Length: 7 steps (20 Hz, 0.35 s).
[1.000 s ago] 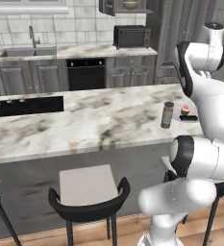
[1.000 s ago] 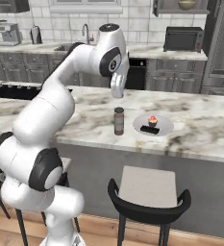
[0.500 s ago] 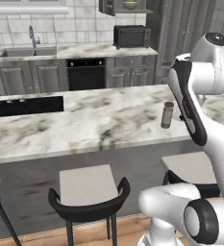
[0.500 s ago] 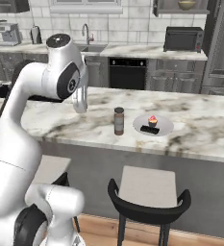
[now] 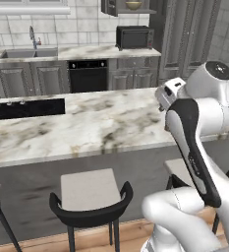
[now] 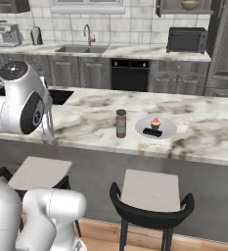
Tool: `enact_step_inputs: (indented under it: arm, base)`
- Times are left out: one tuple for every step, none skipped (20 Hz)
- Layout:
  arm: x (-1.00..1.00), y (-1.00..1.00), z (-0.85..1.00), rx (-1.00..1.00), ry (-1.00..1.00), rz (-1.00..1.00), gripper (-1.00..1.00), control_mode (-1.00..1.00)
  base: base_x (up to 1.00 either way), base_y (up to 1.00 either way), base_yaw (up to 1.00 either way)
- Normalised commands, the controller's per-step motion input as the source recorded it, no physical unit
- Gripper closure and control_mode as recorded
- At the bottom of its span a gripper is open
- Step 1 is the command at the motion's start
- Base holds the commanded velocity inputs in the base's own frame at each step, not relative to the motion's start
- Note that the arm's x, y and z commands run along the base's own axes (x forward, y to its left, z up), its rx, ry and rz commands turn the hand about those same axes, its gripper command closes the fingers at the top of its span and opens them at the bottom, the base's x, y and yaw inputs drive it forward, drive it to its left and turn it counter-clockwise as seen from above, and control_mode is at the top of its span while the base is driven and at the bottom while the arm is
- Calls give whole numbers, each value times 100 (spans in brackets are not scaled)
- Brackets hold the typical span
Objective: Take the cinnamon bottle from the cabinet and place it on the dining table, next to the plate with the cupcake. Then take the chocolate from the dining counter and place it on the cupcake plate.
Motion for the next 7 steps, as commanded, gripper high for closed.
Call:
enact_step_inputs:
  arm:
    - [-31,33,-34,0,0,14,-100,-100]
    - [0,14,-26,3,6,2,-100,-100]
    - [0,10,-16,3,1,3,-100,-100]
    - [-4,0,0,19,-2,0,-100,-100]
    - [0,0,0,0,0,0,-100,-100]
    - [0,0,0,0,0,0,-100,-100]
    - [0,0,0,0,0,0,-100,-100]
  base:
    - [0,0,0]
    - [0,0,0]
    - [0,0,0]
    - [0,0,0]
    - [0,0,0]
    - [0,0,0]
    - [0,0,0]
